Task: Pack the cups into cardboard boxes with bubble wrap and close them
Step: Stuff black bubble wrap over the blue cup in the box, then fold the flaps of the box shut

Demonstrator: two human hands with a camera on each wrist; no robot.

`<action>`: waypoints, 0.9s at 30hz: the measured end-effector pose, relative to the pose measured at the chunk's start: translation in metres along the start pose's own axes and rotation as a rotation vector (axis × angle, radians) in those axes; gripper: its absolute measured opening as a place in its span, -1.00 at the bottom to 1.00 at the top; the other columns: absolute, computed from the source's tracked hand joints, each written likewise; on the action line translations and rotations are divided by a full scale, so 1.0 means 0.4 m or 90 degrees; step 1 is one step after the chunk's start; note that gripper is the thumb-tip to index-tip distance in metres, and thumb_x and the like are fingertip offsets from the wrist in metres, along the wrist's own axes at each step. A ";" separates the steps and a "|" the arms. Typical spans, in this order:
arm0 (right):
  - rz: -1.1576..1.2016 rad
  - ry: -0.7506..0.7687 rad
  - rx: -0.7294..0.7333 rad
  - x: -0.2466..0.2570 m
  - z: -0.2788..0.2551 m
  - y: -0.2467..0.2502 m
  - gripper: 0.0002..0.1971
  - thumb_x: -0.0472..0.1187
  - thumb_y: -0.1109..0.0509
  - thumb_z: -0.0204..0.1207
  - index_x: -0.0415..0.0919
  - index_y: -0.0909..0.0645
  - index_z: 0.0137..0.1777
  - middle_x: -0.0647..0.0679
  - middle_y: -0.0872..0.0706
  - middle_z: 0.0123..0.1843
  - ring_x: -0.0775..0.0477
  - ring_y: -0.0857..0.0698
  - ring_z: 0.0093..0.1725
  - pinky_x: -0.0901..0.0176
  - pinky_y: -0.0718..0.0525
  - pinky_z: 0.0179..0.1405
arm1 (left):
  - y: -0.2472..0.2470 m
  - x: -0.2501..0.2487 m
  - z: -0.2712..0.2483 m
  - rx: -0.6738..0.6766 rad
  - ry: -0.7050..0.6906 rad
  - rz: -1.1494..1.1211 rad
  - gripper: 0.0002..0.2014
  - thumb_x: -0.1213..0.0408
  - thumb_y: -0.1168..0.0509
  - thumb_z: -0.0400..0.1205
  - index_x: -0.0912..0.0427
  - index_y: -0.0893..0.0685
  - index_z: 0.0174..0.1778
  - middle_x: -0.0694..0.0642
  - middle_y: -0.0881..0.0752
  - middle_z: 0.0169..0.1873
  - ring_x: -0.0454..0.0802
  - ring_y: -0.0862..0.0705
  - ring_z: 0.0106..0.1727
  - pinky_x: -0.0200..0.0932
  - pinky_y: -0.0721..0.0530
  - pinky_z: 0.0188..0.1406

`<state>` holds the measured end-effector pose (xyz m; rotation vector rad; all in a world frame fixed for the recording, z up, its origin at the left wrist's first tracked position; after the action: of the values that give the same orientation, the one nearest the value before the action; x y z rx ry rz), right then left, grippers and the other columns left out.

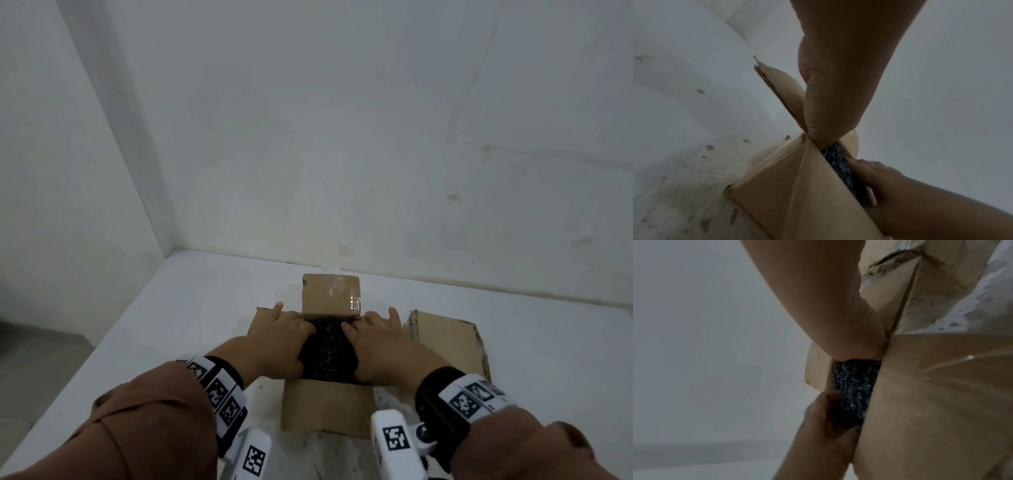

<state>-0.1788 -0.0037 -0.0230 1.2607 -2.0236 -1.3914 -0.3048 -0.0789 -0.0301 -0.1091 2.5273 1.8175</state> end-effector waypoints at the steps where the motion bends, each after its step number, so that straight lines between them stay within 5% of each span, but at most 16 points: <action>1: 0.036 0.001 0.014 -0.011 -0.006 0.007 -0.07 0.10 -0.32 0.37 -0.07 0.09 0.65 -0.12 -0.25 0.61 -0.27 -0.07 0.62 -0.49 0.27 0.54 | 0.001 0.001 0.000 0.005 0.003 -0.042 -0.28 0.03 -0.32 0.47 0.05 -0.29 0.56 0.09 -0.40 0.50 0.06 -0.20 0.61 0.15 0.22 0.65; 5: 0.001 0.011 0.000 -0.017 -0.007 0.012 -0.01 0.18 -0.37 0.32 -0.07 0.08 0.65 -0.12 -0.27 0.59 -0.30 -0.17 0.56 -0.51 0.22 0.55 | -0.001 -0.006 0.009 0.033 -0.009 -0.029 -0.13 -0.06 -0.37 0.49 0.06 -0.11 0.66 0.07 -0.27 0.60 0.06 -0.10 0.66 0.14 0.19 0.67; 11: -0.036 -0.023 -0.048 0.006 0.015 -0.020 -0.09 0.11 -0.34 0.39 -0.13 0.04 0.64 -0.17 -0.30 0.54 -0.35 -0.26 0.49 -0.56 0.15 0.51 | -0.015 -0.010 0.036 -0.003 -0.035 0.048 -0.16 0.02 -0.40 0.50 0.12 -0.16 0.64 0.12 -0.29 0.58 0.11 -0.15 0.63 0.08 0.02 0.68; 20: 0.022 -0.051 -0.045 0.000 -0.002 -0.036 -0.17 0.09 -0.24 0.47 -0.07 0.08 0.66 -0.10 -0.13 0.65 -0.33 -0.01 0.63 -0.53 0.23 0.50 | -0.029 0.015 0.030 -0.008 -0.032 -0.079 -0.18 0.10 -0.44 0.49 0.06 -0.20 0.64 0.04 -0.28 0.61 0.05 -0.05 0.68 0.04 0.04 0.68; 24: 0.163 -0.051 -0.039 -0.021 -0.021 -0.032 -0.20 0.08 -0.28 0.44 0.02 -0.02 0.64 0.02 -0.07 0.68 -0.26 0.01 0.66 -0.42 0.12 0.56 | 0.005 0.038 -0.012 -0.136 -0.003 -0.365 -0.40 0.36 -0.41 0.48 0.13 -0.47 0.48 0.14 -0.49 0.43 0.05 -0.36 0.53 0.05 -0.28 0.60; 27: 0.369 -0.128 -0.167 -0.077 -0.047 0.002 -0.41 -0.07 -0.27 0.52 -0.03 -0.28 0.56 -0.12 -0.15 0.65 -0.24 -0.20 0.60 -0.15 -0.16 0.58 | 0.018 0.097 -0.048 -0.277 0.133 -0.435 -0.54 0.45 -0.30 0.54 0.18 -0.54 0.40 0.17 -0.53 0.37 0.09 -0.45 0.41 0.00 -0.39 0.50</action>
<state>-0.1496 0.0119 -0.0090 0.3848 -2.0189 -1.4565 -0.3436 -0.0966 -0.0197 -1.0631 1.7803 2.0394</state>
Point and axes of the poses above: each hand's wrist, its own z-axis towards the middle knuckle, its own y-axis out of the back of the hand, x = y × z, the point moved 6 cm from there along z, towards the middle knuckle
